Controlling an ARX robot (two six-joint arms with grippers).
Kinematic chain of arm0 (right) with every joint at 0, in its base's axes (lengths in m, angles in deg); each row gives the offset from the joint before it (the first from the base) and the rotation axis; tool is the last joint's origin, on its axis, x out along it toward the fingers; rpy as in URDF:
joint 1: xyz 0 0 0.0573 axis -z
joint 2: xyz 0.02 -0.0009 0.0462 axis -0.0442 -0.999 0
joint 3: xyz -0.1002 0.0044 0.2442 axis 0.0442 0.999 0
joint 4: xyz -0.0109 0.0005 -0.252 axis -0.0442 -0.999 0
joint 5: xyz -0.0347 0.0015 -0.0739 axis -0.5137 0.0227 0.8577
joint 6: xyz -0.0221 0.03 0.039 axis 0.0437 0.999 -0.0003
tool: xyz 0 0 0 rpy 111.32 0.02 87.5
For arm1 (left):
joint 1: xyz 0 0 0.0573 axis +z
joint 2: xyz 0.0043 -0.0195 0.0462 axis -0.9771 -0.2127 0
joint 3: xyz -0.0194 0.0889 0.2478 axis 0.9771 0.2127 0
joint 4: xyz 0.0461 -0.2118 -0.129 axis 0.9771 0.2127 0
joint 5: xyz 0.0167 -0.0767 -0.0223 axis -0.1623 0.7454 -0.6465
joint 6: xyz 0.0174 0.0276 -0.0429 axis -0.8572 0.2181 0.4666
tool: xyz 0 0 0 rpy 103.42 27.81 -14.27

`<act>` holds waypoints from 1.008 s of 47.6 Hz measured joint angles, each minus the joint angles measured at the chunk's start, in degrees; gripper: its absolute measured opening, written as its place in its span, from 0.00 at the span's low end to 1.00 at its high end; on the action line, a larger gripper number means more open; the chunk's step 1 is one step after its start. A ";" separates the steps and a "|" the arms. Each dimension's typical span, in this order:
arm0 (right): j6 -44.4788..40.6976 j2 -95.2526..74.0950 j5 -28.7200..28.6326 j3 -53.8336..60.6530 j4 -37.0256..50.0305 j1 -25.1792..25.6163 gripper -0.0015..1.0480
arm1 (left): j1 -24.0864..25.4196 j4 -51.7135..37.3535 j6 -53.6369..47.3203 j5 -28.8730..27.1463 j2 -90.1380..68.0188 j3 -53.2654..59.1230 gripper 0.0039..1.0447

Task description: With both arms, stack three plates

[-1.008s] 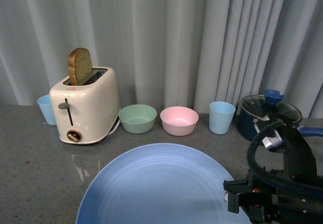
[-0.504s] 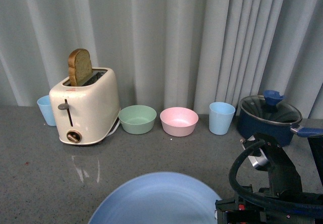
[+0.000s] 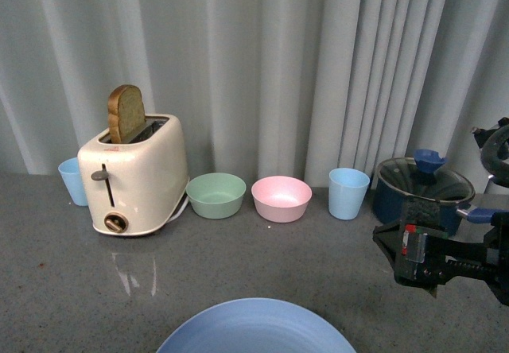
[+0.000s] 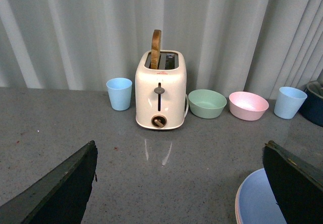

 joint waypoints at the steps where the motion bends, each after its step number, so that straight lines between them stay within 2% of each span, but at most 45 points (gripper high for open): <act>1: 0.00 0.09 0.07 0.00 -0.02 0.09 0.93 | 0.00 0.00 -0.02 0.00 0.00 0.00 0.94; 4: -1.51 -1.31 3.50 1.07 4.07 -0.37 0.90 | -0.02 0.00 -0.02 0.02 0.00 0.00 0.94; 5: -2.80 -2.45 6.38 2.47 9.46 -0.61 0.87 | 0.00 0.00 -0.02 0.02 -0.02 0.00 0.94; 6: -6.47 -4.57 13.73 5.66 20.65 -0.76 0.80 | -0.02 0.00 -0.02 0.00 -0.02 0.00 0.94; 8: -9.53 -5.33 17.09 8.35 27.63 -0.70 0.75 | 0.00 0.00 -0.02 0.07 0.02 0.00 0.94; 11: -12.74 -4.46 18.93 12.70 37.86 0.26 0.65 | 0.00 0.00 0.00 -0.22 0.09 0.00 0.94; 14: -14.43 -1.64 18.69 14.69 41.55 1.22 0.56 | 0.00 0.02 -0.02 -0.20 0.00 0.00 0.94; 27: -16.76 10.97 15.21 22.69 37.88 5.07 0.15 | 0.00 0.02 -0.02 -0.02 0.07 0.00 0.94; 30: -17.11 16.26 13.90 24.52 34.73 5.95 0.03 | 0.00 0.02 -0.02 -0.02 0.07 0.00 0.94; 34: -17.05 22.99 13.29 25.14 27.85 6.93 0.03 | 0.00 0.02 -0.02 0.00 0.07 0.00 0.94; 42: -17.05 31.98 11.91 27.39 22.27 8.39 0.03 | 0.00 0.02 -0.02 0.00 0.07 0.00 0.94; 44: -17.09 34.80 8.15 28.13 20.06 10.69 0.03 | 0.00 0.02 -0.02 0.00 0.07 0.00 0.94; 48: -17.07 40.00 7.76 29.35 16.06 12.76 0.03 | 0.00 0.02 -0.02 -0.02 0.07 0.00 0.94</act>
